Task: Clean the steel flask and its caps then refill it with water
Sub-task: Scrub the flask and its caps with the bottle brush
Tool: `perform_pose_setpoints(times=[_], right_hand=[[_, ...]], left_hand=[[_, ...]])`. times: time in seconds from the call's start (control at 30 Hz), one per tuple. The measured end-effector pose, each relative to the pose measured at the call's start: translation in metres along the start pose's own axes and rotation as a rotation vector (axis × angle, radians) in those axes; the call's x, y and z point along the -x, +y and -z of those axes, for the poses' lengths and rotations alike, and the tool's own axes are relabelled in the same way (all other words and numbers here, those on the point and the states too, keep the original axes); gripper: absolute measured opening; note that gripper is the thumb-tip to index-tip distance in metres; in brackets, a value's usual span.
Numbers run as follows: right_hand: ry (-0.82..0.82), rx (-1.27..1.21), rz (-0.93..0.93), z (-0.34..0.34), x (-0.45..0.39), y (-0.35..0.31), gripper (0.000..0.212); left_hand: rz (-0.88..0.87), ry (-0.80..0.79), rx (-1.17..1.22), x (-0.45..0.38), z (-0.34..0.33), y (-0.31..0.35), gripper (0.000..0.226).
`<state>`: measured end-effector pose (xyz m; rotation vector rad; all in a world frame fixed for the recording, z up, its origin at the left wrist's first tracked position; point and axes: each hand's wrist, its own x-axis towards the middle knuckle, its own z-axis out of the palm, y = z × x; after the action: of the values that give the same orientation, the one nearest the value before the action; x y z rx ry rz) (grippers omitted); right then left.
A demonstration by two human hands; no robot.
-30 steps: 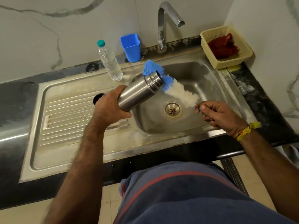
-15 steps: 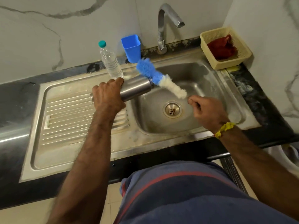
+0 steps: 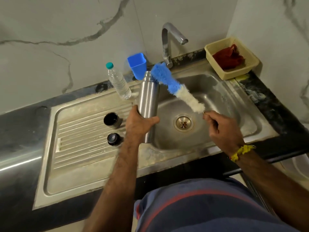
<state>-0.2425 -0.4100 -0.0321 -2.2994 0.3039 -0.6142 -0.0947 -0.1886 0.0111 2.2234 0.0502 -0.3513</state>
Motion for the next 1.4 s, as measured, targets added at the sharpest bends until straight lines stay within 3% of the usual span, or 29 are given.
perform_pose_setpoints(times=[0.2,0.3,0.43,0.57,0.67,0.77,1.03,1.2,1.4], right_hand=[[0.001,-0.121,-0.069,-0.016,-0.007,-0.012,0.015],[-0.061,-0.246,-0.193,-0.023,-0.01,-0.018,0.018],[-0.099,-0.319,-0.204,-0.031,-0.015,-0.022,0.02],[-0.159,-0.464,-0.247,-0.029,-0.01,-0.024,0.024],[-0.131,-0.564,-0.34,-0.024,-0.004,-0.015,0.025],[-0.079,-0.557,-0.426,-0.038,-0.003,-0.018,0.025],[-0.251,-0.524,-0.295,-0.086,0.01,-0.05,0.021],[-0.301,-0.509,-0.344,-0.101,0.019,-0.059,0.023],[-0.314,-0.509,-0.377,-0.111,0.026,-0.076,0.023]], left_hand=[[-0.03,-0.011,0.212,0.007,-0.012,-0.003,0.083],[-0.022,-0.018,0.288,0.006,-0.014,-0.007,0.07],[-0.072,-0.025,0.309,0.006,-0.014,-0.009,0.082],[-0.076,-0.003,0.396,0.008,-0.011,-0.012,0.071],[-0.095,0.085,0.431,0.015,0.003,-0.028,0.074],[-0.137,0.286,0.449,0.027,0.017,-0.046,0.063],[-0.017,0.684,0.444,0.037,0.086,-0.118,0.067],[0.069,0.756,0.429,0.037,0.1,-0.156,0.074],[0.08,0.72,0.42,0.024,0.104,-0.176,0.075]])
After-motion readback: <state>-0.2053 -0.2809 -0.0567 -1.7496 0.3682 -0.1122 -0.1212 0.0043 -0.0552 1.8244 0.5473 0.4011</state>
